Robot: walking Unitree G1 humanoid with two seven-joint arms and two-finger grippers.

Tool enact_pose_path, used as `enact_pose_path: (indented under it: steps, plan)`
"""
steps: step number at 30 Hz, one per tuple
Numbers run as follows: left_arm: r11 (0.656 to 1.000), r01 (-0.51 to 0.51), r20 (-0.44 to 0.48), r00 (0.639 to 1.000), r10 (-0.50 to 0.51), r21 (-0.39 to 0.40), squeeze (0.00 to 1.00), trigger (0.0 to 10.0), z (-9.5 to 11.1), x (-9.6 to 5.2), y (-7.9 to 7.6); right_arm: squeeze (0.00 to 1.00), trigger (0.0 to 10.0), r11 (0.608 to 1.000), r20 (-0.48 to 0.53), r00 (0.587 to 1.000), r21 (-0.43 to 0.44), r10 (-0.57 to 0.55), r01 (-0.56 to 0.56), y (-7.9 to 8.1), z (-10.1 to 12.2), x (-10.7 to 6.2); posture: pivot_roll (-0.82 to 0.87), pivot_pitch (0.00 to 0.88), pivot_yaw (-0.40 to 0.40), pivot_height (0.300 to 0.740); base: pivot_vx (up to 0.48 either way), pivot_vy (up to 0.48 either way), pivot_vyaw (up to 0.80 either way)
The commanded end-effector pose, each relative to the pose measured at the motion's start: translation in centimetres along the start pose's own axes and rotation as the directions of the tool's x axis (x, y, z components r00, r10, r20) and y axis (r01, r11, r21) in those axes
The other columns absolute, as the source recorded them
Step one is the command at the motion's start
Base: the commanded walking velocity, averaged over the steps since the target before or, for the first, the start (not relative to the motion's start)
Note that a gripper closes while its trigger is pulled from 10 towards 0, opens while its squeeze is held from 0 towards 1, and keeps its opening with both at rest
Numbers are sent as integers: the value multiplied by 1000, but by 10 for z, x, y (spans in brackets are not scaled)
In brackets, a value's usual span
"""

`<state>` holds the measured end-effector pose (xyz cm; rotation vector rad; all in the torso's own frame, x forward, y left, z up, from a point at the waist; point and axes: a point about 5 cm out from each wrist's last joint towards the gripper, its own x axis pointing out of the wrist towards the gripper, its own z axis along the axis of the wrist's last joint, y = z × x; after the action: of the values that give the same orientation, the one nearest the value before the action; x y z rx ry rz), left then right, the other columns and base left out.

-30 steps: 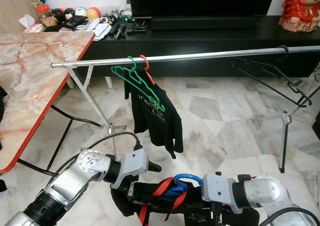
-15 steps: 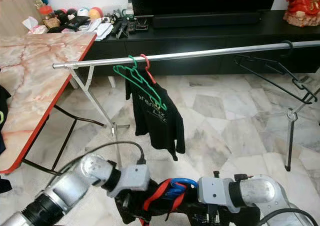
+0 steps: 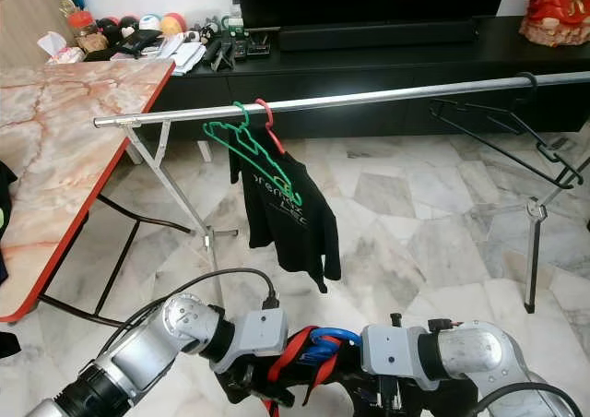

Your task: Hang hanger

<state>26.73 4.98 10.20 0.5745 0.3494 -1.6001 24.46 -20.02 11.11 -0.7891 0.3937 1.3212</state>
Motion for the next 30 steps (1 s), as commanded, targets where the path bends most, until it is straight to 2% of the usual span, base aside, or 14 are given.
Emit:
enact_pose_path:
  steps: [1, 16, 21, 30]
  plan:
    - [1000, 7, 29, 1000, -7, 12, 0, 0, 5, -1, 1, 0, 0, 999, 33, 999, -43, 15, -14, 1, 9, 4, -73, 160, 114, 740, 0, 0, 0]
    - [998, -53, 34, 998, 53, 14, 0, 0, 7, -4, 11, 0, 0, 999, 32, 999, -50, 20, -18, 1, 11, 5, -77, 158, 112, 740, 0, 0, 0]
    - [998, -22, -34, 999, 24, 57, 0, 0, 1, -4, 7, 0, 0, 999, 30, 999, -50, 17, -15, 0, 11, 5, -76, 156, 107, 740, 0, 0, 0]
    - [995, -22, -63, 998, 28, 96, 0, 0, 0, 1, 6, 0, 0, 999, 34, 999, -47, 16, -15, -2, 11, 5, -78, 154, 103, 740, 0, 0, 0]
